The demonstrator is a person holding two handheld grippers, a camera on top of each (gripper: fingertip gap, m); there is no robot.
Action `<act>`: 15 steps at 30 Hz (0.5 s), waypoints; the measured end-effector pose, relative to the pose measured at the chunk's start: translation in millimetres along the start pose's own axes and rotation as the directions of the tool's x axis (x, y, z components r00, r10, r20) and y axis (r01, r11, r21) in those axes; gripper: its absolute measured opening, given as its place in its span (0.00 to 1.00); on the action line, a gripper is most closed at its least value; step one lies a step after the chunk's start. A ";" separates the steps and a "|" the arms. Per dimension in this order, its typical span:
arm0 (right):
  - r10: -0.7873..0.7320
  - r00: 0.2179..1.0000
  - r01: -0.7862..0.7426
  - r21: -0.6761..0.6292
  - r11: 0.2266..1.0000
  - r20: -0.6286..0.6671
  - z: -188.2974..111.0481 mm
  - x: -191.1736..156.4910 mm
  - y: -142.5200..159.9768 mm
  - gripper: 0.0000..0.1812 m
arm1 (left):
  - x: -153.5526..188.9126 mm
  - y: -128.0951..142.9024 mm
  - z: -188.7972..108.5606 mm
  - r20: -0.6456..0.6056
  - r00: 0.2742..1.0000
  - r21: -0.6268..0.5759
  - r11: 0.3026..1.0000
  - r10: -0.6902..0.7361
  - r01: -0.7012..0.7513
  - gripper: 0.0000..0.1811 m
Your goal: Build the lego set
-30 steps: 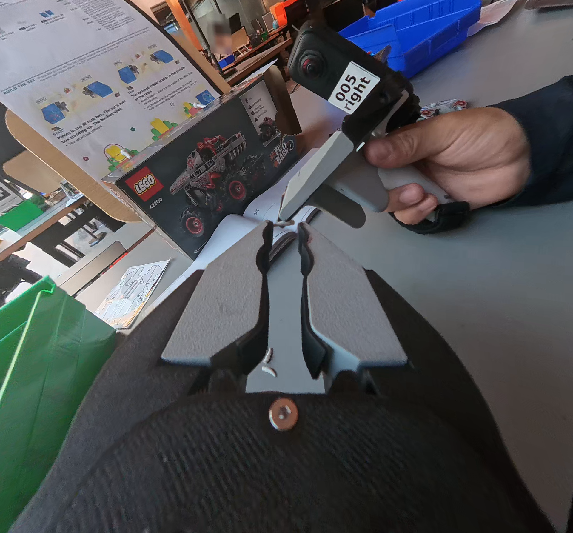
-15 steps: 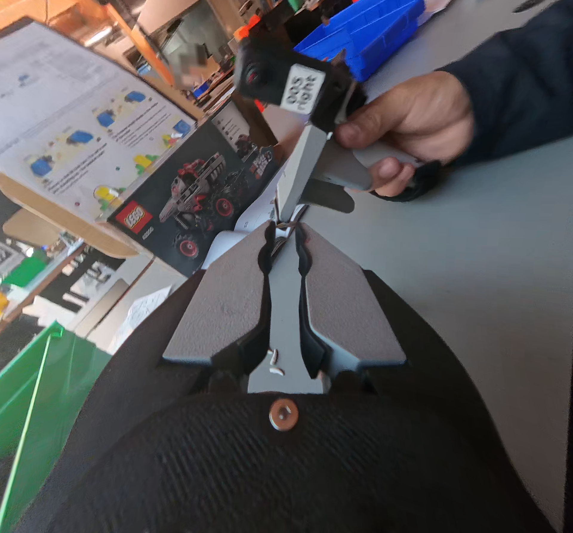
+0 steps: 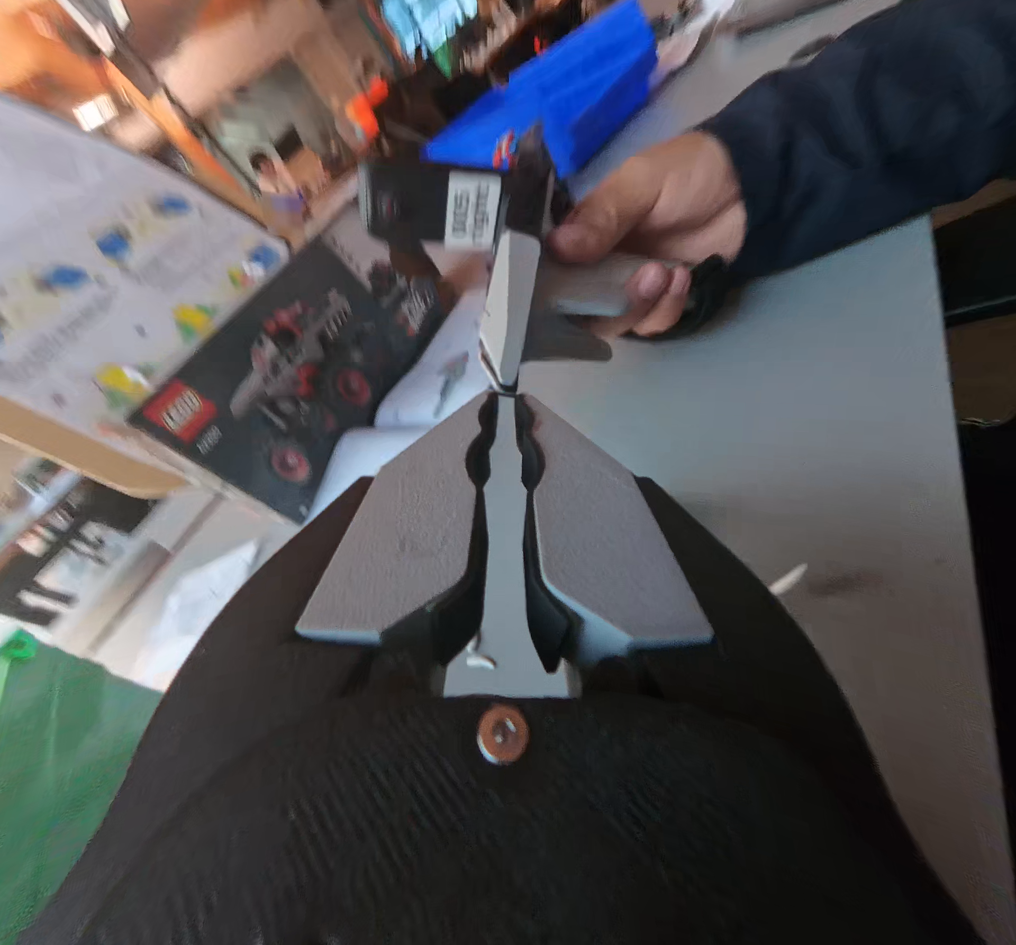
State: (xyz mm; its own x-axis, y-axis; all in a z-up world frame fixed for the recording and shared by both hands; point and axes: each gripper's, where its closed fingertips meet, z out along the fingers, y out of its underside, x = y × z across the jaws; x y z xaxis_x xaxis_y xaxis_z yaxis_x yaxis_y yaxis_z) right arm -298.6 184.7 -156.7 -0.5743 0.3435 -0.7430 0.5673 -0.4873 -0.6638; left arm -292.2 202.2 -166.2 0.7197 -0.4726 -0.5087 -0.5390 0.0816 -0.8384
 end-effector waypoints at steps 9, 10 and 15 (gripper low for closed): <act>-0.407 0.833 0.346 -0.221 0.912 -0.375 -18.2 21.1 5.6 0.06 | -32.4 36.1 -8.1 0.140 0.960 -0.101 0.961 -0.240 0.256 0.00; -0.435 0.822 0.371 -0.234 0.898 -0.367 -18.1 17.3 6.1 0.08 | -33.6 38.0 -10.3 0.158 0.962 -0.111 0.964 -0.223 0.242 0.00; -0.524 0.744 0.418 -0.323 0.849 -0.415 -29.0 24.9 16.8 0.08 | -35.4 46.6 -16.9 0.212 0.969 -0.171 0.971 -0.128 0.165 0.00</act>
State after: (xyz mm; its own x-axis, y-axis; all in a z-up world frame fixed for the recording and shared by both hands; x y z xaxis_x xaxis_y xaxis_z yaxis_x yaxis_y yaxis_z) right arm -286.3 208.3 -188.8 -0.4796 0.8439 -0.2405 0.4328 -0.0109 -0.9014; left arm -350.2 207.9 -184.0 0.8589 -0.2820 -0.4275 -0.4793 -0.1486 -0.8650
